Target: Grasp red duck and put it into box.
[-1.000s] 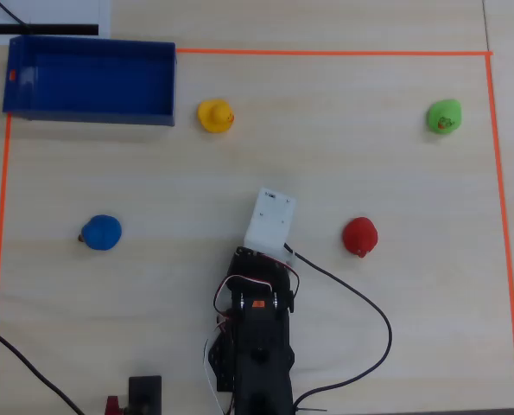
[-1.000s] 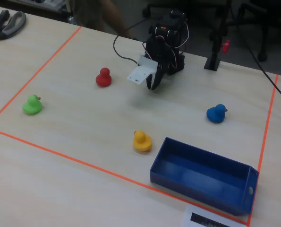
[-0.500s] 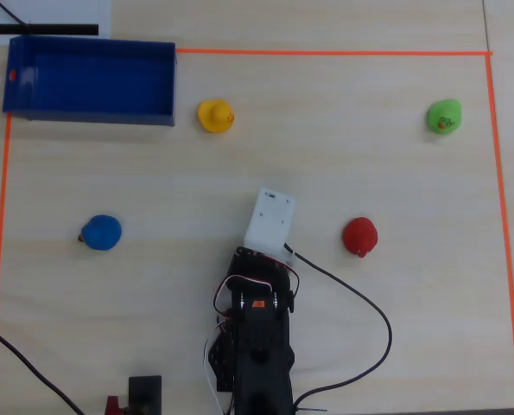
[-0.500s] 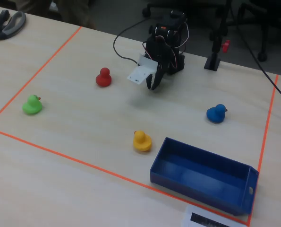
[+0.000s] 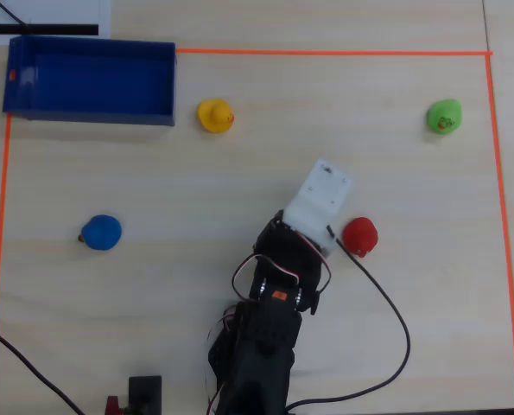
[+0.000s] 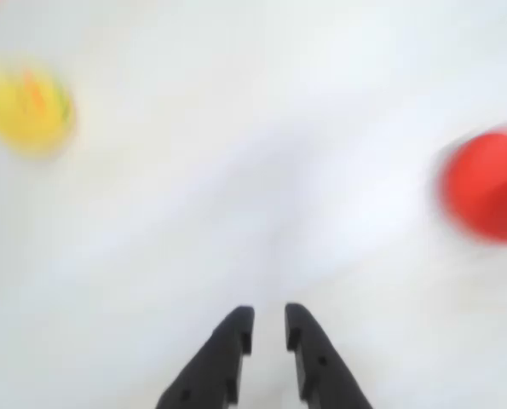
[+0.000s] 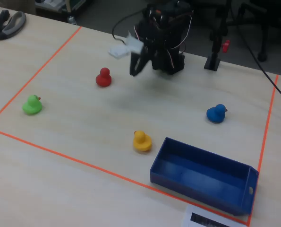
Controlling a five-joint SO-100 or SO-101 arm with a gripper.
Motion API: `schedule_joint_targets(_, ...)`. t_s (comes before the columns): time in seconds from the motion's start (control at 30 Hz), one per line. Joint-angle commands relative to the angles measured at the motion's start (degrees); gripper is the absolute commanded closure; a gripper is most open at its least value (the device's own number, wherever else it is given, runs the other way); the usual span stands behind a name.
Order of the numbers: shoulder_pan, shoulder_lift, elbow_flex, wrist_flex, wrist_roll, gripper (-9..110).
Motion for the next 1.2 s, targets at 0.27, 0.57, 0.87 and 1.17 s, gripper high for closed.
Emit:
schedule_joint_targets(0.27,31.2,-24.96,-36.91,9.49,-8.79,88)
schedule_joint_targets(0.57,44.65,-24.87,-36.91,10.63,-20.39,70)
schedule_joint_targets(0.87,40.69,-29.09,-29.36,-2.64,-18.37,65)
schedule_joint_targets(1.17,35.51,-39.64,-21.01,-30.23,-17.23,64)
